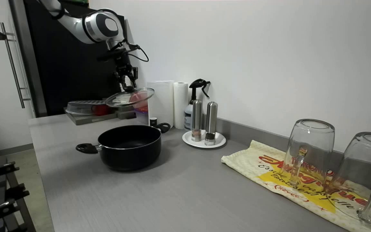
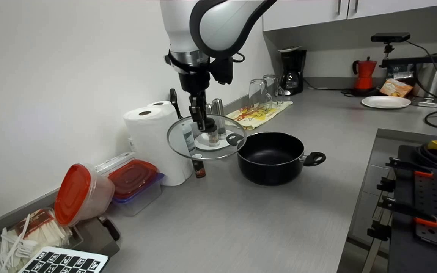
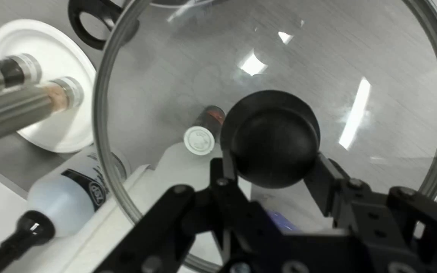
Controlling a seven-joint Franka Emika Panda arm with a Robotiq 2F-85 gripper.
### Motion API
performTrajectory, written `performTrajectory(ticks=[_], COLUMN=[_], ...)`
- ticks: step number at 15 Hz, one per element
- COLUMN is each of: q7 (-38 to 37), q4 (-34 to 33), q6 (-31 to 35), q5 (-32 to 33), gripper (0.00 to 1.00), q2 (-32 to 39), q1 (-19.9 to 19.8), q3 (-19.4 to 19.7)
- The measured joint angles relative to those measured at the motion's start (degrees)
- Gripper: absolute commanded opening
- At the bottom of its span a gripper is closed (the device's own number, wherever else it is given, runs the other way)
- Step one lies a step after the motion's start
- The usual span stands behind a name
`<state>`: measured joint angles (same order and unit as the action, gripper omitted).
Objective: Pick up the lid from the table and close the pot
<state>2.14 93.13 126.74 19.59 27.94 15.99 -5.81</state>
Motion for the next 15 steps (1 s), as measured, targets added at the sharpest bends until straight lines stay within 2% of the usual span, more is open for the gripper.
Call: performTrajectory(ticks=[10, 15], q7=[0.1, 0.1], q4=[11.0, 16.7], q6=[0.3, 1.4], q5=[-1.2, -2.7], gripper=[0.23, 0.23], q2=[-6.4, -6.9], q1=[-10.4, -13.4], q3=[2.4, 2.9])
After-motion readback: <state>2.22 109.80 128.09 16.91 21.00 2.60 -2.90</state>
